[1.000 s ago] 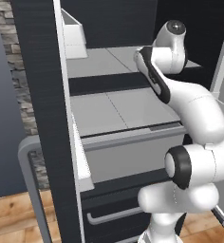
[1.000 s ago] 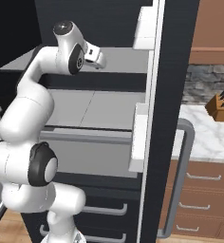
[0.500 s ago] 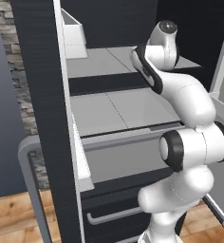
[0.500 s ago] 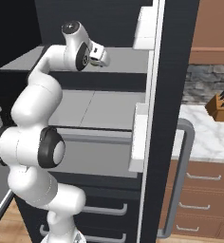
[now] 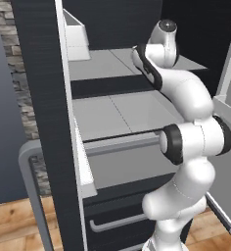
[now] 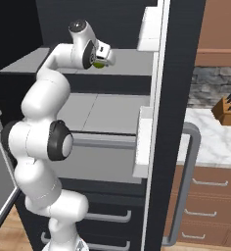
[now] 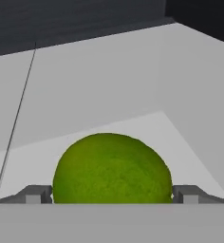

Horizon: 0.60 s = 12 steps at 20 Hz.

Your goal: Grab the lemon and lime from the fridge, place them in the blender, close the lid, and turn on the blender to create a marinade.

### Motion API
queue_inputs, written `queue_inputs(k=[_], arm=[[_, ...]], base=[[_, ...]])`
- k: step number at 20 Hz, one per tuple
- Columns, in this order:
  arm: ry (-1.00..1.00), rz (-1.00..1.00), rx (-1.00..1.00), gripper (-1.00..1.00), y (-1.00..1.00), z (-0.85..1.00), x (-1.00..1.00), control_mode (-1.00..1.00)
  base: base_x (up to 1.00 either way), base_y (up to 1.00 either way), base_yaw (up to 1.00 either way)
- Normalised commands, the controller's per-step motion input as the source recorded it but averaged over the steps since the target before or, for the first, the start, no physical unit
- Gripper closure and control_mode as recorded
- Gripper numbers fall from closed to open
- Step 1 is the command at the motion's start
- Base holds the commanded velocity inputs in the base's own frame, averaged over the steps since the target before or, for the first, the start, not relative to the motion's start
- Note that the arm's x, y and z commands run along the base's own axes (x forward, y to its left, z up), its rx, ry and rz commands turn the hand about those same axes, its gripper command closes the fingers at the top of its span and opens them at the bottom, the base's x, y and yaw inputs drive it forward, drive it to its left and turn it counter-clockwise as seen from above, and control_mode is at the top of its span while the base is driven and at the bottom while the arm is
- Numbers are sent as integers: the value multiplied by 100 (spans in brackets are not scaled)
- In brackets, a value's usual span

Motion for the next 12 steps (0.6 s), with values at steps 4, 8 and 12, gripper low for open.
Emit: queue_inputs(k=[4,8,12], arm=[[0,0,0,100,0,-18,22,-100],[0,0,0,100,0,-28,16,-100],[0,0,0,100,0,-5,1,-100]], base=[[0,0,0],[0,0,0],[0,0,0]])
